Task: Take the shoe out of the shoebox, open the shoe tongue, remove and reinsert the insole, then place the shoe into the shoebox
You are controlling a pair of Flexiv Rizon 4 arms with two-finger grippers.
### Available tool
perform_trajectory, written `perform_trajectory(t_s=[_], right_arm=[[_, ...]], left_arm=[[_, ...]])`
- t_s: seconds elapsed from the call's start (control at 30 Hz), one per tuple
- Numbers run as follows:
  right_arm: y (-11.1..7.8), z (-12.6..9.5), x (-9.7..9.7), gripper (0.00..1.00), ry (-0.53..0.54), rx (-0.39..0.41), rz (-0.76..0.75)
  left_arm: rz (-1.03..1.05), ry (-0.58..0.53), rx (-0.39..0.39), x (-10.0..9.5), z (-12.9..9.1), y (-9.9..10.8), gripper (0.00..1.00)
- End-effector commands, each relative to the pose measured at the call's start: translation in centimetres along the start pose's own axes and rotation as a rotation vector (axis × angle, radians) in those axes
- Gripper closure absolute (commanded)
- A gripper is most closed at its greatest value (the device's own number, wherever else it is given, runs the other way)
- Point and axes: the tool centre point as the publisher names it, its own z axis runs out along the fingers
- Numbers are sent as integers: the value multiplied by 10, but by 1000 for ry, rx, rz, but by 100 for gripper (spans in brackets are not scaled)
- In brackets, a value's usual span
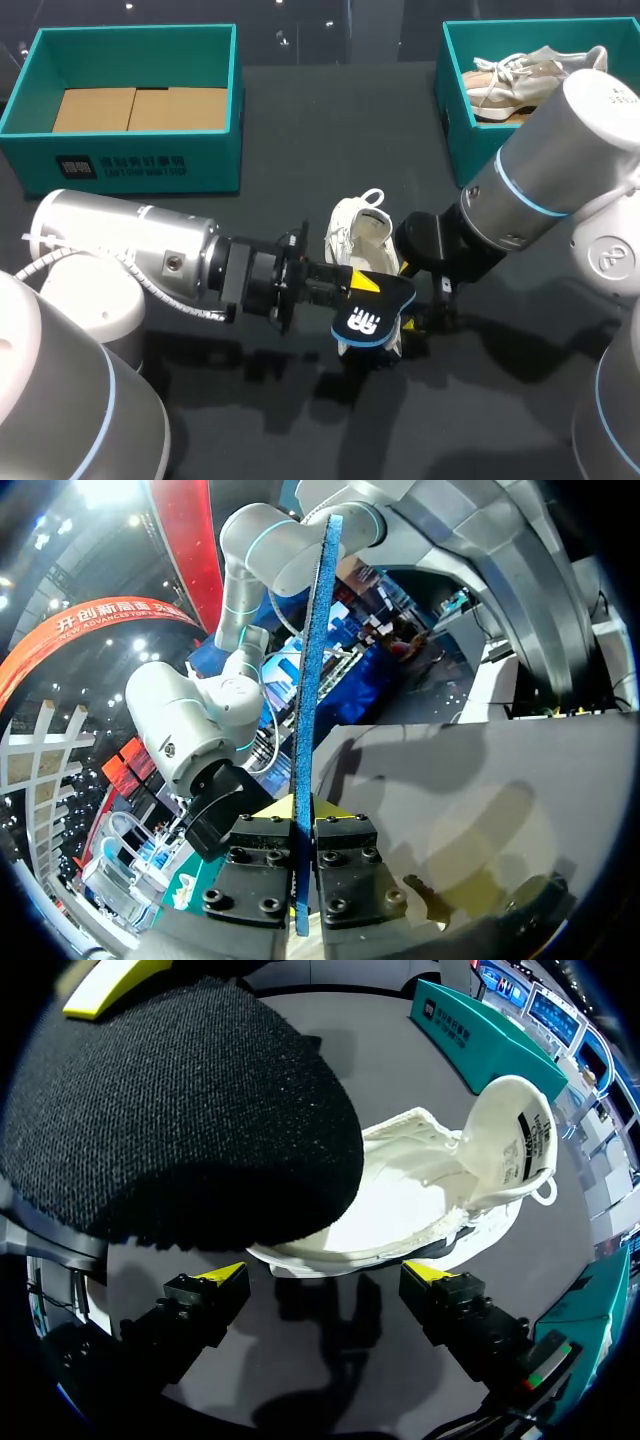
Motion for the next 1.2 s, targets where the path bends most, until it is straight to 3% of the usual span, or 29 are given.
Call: perform_trajectory(t_s=[0.03,0.37,0.7,1.2], right_arm=[[0,2,0,0,-1,1,-1],[0,2,0,0,-1,1,-1],[0,2,0,0,-1,1,-1],[0,2,0,0,-1,1,-1]], left_arm=[[-10,-6,-9,1,4,3,100],[-111,-92,23,-1,4,8,100],[-160,-119,-6,-2,11,15,100],[-232,-157,14,5,9,22,100]])
